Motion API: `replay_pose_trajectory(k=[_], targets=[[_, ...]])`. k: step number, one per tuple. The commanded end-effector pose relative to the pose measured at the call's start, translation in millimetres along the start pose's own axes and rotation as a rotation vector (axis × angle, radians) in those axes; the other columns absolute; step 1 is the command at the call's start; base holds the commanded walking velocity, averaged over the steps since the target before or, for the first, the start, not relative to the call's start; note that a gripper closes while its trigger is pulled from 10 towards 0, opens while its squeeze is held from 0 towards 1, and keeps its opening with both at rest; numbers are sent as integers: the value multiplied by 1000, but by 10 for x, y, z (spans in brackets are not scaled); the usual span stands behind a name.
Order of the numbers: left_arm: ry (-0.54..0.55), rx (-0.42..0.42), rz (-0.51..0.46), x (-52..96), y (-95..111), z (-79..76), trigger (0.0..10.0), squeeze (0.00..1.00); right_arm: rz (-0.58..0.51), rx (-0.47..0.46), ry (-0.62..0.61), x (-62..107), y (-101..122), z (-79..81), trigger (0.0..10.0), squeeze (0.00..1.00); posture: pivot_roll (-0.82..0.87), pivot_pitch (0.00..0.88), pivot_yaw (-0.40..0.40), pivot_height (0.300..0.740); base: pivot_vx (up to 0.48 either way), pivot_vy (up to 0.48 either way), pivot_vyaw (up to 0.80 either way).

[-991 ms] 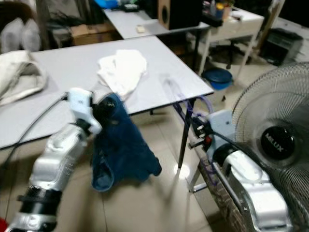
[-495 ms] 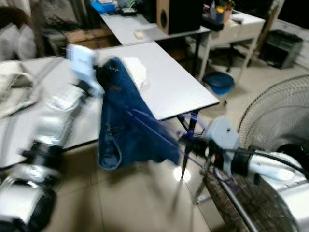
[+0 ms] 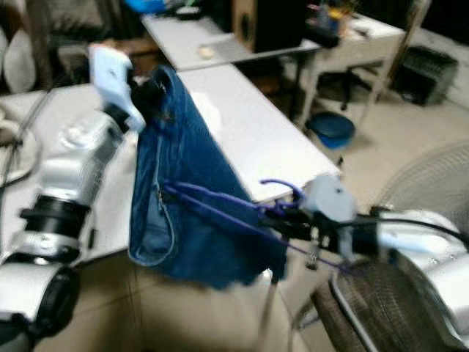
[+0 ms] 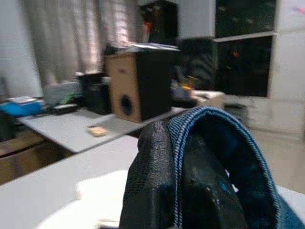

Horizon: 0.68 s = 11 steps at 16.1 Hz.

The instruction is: Hang hanger

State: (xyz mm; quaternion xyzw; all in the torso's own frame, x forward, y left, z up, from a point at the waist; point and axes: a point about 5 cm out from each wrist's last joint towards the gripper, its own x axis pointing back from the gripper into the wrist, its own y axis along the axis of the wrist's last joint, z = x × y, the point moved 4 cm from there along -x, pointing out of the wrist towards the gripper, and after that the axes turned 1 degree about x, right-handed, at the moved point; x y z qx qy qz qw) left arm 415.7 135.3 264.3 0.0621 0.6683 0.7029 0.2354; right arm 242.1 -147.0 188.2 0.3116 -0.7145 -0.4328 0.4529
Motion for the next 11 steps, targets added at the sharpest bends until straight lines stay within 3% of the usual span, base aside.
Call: replay_pose_trajectory(k=[1, 3, 7, 8, 10, 11], targets=[[-56, -12, -90, -70, 311, -100, 10000, 0, 13, 11, 8, 16, -18, -61, 10000, 0, -202, 0, -5, 740, 409, 0, 0], [-126, -14, -121, -48, 464, -180, 10000, 0, 17, 49, 29, -47, 14, -189, 10000, 0, -188, 0, -15, 740, 409, 0, 0], [-180, 19, -169, 30, 691, -170, 10000, 0, 12, 121, 66, -147, 128, -388, 10000, 0, -167, 0, -28, 740, 389, 0, 0], [-218, 30, -179, 48, 734, -209, 10000, 0, 13, 130, 68, -156, 144, -422, 10000, 0, -165, 0, -28, 740, 0, 0, 0], [-324, 44, -214, 96, 890, -372, 10000, 0, 13, 189, 15, -211, 251, -689, 10000, 0, -160, 0, -25, 740, 0, 0, 0], [-333, 48, -225, 102, 922, -388, 10000, 0, 12, 195, -6, -222, 272, -747, 10000, 0, -160, 0, -25, 740, 0, 0, 0]])
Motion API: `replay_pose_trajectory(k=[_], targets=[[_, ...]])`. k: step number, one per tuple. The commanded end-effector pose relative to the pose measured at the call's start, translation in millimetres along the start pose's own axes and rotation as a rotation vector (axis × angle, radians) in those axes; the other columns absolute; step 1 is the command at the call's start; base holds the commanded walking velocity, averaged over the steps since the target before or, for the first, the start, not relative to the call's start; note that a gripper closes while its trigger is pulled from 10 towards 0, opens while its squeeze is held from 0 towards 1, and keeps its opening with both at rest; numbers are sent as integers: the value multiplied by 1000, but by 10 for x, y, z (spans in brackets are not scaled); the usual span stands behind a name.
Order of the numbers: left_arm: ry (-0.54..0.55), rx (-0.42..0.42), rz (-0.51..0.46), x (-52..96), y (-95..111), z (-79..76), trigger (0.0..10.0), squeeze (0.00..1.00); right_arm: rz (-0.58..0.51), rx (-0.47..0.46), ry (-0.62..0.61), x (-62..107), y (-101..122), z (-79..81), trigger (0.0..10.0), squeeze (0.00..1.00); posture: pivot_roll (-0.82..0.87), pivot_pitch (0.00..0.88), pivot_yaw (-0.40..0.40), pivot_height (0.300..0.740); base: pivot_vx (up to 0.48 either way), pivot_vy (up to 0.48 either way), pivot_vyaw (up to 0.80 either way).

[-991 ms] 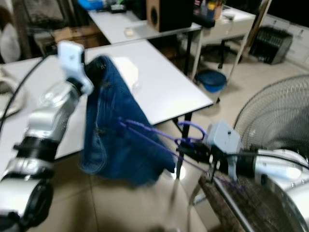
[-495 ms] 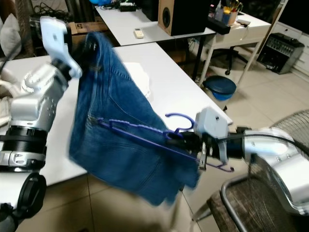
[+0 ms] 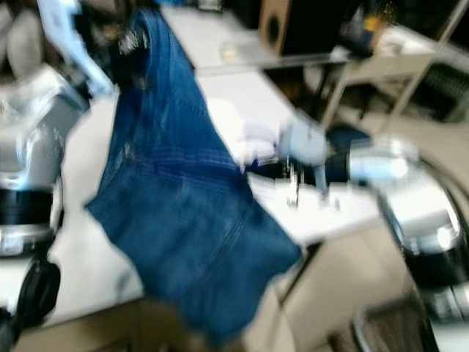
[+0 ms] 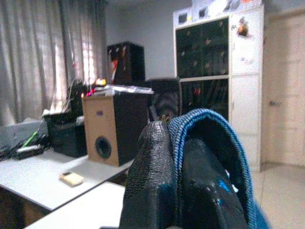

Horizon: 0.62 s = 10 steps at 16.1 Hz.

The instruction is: Hang hanger

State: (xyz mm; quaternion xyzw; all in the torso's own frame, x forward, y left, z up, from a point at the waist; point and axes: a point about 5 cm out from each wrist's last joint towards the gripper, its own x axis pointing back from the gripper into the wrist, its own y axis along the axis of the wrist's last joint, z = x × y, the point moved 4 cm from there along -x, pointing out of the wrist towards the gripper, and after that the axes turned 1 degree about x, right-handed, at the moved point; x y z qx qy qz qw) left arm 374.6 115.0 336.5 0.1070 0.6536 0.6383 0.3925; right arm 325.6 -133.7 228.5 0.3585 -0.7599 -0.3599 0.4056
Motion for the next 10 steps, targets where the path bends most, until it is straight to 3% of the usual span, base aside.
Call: replay_pose_trajectory(k=[1, 2, 3, 5, 6, 8, 10], targets=[[-76, -7, -90, -76, 247, -153, 10000, 0, 39, 21, -127, 50, -53, -230, 10000, 0, -155, 0, -23, 740, 0, 0, 0], [-87, 2, -130, -75, 339, -168, 10000, 0, 32, 44, -223, 55, -5, -417, 10000, 0, -155, 0, -23, 740, 0, 0, 0], [-95, 20, -220, -62, 533, -175, 10000, 0, -22, 86, -421, 116, 168, -775, 10000, 0, -152, 0, -23, 740, 0, 0, 0], [-69, 39, -349, -40, 792, -123, 10000, 0, -266, 127, -791, 464, 688, -1299, 10000, 0, -146, 0, -29, 740, 0, 0, 0], [-47, 57, -396, -37, 870, -99, 10000, 0, -380, 147, -880, 627, 886, -1376, 10000, 0, -146, 0, -29, 740, 0, 0, 0], [-33, 70, -430, -30, 915, -98, 10000, 0, -442, 169, -921, 676, 967, -1405, 10000, 0, -147, 0, -29, 740, 0, 0, 0], [-54, 61, -367, -59, 771, -157, 10000, 0, -353, 116, -722, 283, 618, -1172, 10000, 0, -149, 0, -25, 740, 0, 0, 0]])
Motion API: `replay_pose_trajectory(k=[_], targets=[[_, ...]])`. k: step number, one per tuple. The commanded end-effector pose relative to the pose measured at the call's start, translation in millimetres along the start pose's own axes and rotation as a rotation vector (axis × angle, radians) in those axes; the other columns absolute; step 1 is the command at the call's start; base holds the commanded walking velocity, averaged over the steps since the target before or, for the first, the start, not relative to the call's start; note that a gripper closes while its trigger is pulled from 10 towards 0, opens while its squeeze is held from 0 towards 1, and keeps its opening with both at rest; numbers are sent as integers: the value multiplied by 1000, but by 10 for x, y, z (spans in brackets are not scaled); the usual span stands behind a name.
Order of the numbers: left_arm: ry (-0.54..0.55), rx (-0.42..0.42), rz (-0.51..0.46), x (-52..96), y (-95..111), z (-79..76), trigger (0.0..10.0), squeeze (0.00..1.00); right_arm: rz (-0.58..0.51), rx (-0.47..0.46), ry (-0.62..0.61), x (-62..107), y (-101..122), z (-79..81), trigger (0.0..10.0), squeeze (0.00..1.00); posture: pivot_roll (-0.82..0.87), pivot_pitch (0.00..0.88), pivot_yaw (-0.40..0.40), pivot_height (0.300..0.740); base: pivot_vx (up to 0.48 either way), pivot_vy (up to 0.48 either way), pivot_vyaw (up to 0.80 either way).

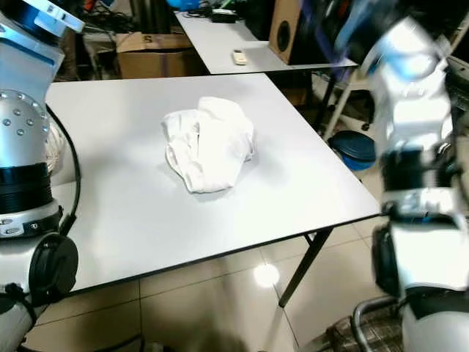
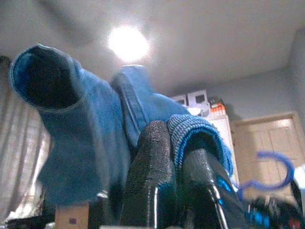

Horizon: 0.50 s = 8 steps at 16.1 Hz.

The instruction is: Hang hanger

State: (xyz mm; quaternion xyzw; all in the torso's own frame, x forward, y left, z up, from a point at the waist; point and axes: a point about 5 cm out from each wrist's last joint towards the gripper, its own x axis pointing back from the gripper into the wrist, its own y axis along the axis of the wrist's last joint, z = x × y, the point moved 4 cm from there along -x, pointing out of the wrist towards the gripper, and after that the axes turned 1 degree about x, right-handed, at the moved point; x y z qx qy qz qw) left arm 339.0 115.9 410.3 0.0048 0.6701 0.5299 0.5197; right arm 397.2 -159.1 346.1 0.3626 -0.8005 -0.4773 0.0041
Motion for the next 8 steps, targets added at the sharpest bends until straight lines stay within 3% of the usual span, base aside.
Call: replay_pose_trajectory(k=[1, 2, 3, 4, 5, 6, 8], targets=[[-7, 5, 71, 13, -184, -55, 10000, 0, 62, -39, 105, 40, -214, 248, 10000, 0, -149, 0, -25, 740, 0, 0, 0], [4, 11, 133, 48, -333, -69, 10000, 0, 92, -67, 161, 100, -319, 401, 10000, 0, -150, 0, -22, 740, 0, 0, 0], [26, -6, 250, 134, -615, -81, 10000, 0, 134, -109, 231, 230, -457, 618, 10000, 0, -151, 0, -18, 740, 0, 0, 0], [47, -12, 459, 391, -1141, -135, 10000, 0, 201, -174, 326, 500, -644, 967, 10000, 0, -151, 0, -15, 740, 0, 0, 0], [68, -13, 562, 578, -1414, -166, 10000, 0, 245, -200, 386, 678, -725, 1159, 10000, 0, -152, 0, -14, 740, 0, 0, 0], [108, -41, 700, 892, -1782, -184, 10000, 0, 311, -245, 485, 983, -789, 1405, 10000, 0, -158, 0, -6, 740, 0, 0, 0], [145, -108, 837, 1228, -2079, -168, 10000, 0, 366, -283, 546, 1281, -768, 1535, 10000, 0, -177, 0, 13, 740, 0, 0, 0]])
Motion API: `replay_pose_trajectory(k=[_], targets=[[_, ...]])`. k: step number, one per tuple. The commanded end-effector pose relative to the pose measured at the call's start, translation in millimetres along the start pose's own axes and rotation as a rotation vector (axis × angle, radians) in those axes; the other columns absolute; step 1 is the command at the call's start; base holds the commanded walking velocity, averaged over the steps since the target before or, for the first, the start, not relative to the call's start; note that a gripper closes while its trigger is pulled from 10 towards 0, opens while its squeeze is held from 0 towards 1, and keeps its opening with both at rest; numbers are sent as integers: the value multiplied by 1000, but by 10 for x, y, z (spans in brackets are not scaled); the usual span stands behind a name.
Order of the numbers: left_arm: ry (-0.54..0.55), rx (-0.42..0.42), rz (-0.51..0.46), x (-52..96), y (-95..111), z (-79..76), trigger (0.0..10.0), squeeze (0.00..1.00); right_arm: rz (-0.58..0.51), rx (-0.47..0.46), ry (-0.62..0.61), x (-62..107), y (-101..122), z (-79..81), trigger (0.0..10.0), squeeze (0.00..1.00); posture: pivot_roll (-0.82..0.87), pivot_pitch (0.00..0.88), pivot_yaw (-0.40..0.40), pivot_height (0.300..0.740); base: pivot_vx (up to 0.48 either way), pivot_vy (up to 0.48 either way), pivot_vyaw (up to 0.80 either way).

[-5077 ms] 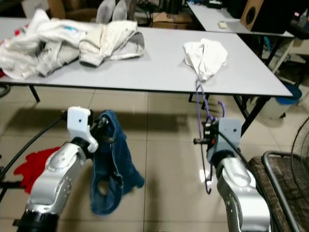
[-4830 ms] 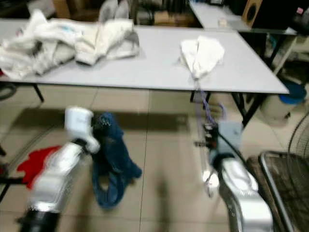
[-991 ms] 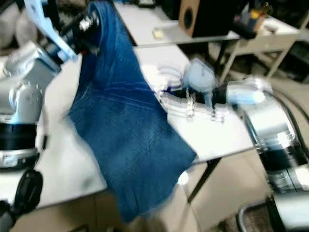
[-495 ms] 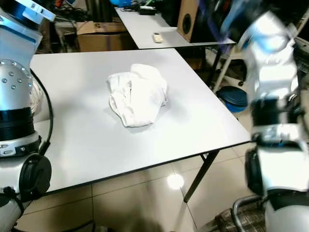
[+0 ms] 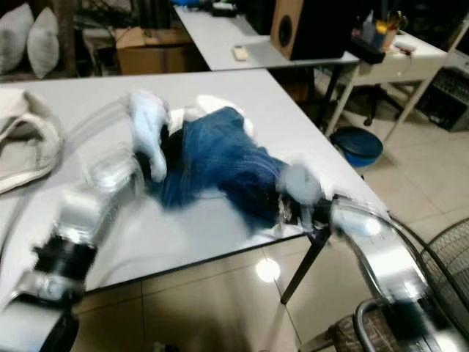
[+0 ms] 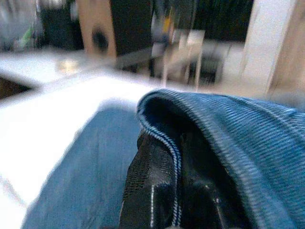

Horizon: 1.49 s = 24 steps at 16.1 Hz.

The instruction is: Hang hanger

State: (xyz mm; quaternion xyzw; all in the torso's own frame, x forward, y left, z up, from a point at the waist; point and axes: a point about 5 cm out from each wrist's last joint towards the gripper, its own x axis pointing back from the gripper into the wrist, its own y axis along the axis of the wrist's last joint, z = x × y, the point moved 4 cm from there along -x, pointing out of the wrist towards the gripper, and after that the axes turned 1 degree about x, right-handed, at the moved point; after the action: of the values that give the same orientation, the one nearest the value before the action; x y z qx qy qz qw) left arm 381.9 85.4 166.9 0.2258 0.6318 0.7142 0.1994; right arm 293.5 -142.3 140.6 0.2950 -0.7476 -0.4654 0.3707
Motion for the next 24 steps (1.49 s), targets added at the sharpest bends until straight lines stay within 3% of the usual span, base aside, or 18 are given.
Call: replay_pose_trajectory(k=[1, 2, 4, 6, 7, 8, 9, 12, 14, 16, 18, 20, 21, 22, 24], targets=[[22, -45, -16, -29, 54, 12, 10000, 0, -42, 30, 10, 83, 184, -1, 10000, 0, -184, 0, 21, 740, 0, 0, 0], [86, -21, -31, -40, 96, 143, 10000, 0, -5, 12, 46, 247, 190, 117, 10000, 0, -187, 0, 25, 740, 0, 0, 0], [143, -55, -36, -65, 145, 293, 10000, 0, 31, 6, 98, 365, 204, 245, 10000, 0, -192, 0, 34, 740, 0, 0, 0], [229, -104, -8, -84, 83, 481, 10000, 0, 86, -4, 148, 491, 195, 351, 10000, 0, -197, 0, 41, 740, 0, 0, 0], [248, -117, 67, -65, -92, 569, 10000, 0, 106, -3, 140, 584, 216, 340, 10000, 0, -202, 0, 45, 740, 0, 0, 0], [159, -50, 151, -32, -317, 503, 10000, 169, 95, -21, 109, 661, 250, 289, 10000, 0, -202, 0, 46, 740, 0, 0, 0], [113, -74, 187, -6, -410, 450, 10000, 1000, 73, -32, 86, 694, 293, 250, 10000, 0, -203, 0, 49, 740, 0, 0, 0], [-95, -122, 280, 174, -667, 248, 10000, 1000, -108, -86, -99, 852, 615, -47, 10000, 0, -201, 0, 54, 740, 0, 0, 0], [-167, -154, 288, 300, -681, 264, 10000, 1000, -178, -145, -170, 864, 680, -144, 10000, 0, -200, 0, 55, 740, 0, 0, 0], [-272, -127, 116, 510, -319, 296, 10000, 1000, -190, -215, -280, 693, 543, -182, 10000, 0, -172, 0, 43, 740, 0, 0, 0], [-255, -149, 18, 605, -80, 384, 10000, 1000, -234, -327, -396, 541, 484, -282, 10000, 0, -154, 0, 45, 740, 0, 0, 0], [-275, -177, -6, 683, 6, 401, 10000, 1000, -256, -373, -412, 471, 485, -269, 10000, 0, -153, 0, 61, 740, 0, 0, 0], [-253, -140, -38, 772, 76, 430, 10000, 1000, -267, -382, -472, 448, 469, -289, 10000, 0, -149, 0, 66, 740, 0, 0, 0], [-202, -95, -79, 835, 138, 480, 10000, 1000, -280, -397, -514, 440, 459, -302, 10000, 0, -142, 0, 65, 740, 0, 0, 0], [33, -36, -94, 930, 107, 678, 10000, 984, -314, -426, -614, 398, 487, -340, 10000, 0, -135, 0, 61, 740, 0, 0, 0]])
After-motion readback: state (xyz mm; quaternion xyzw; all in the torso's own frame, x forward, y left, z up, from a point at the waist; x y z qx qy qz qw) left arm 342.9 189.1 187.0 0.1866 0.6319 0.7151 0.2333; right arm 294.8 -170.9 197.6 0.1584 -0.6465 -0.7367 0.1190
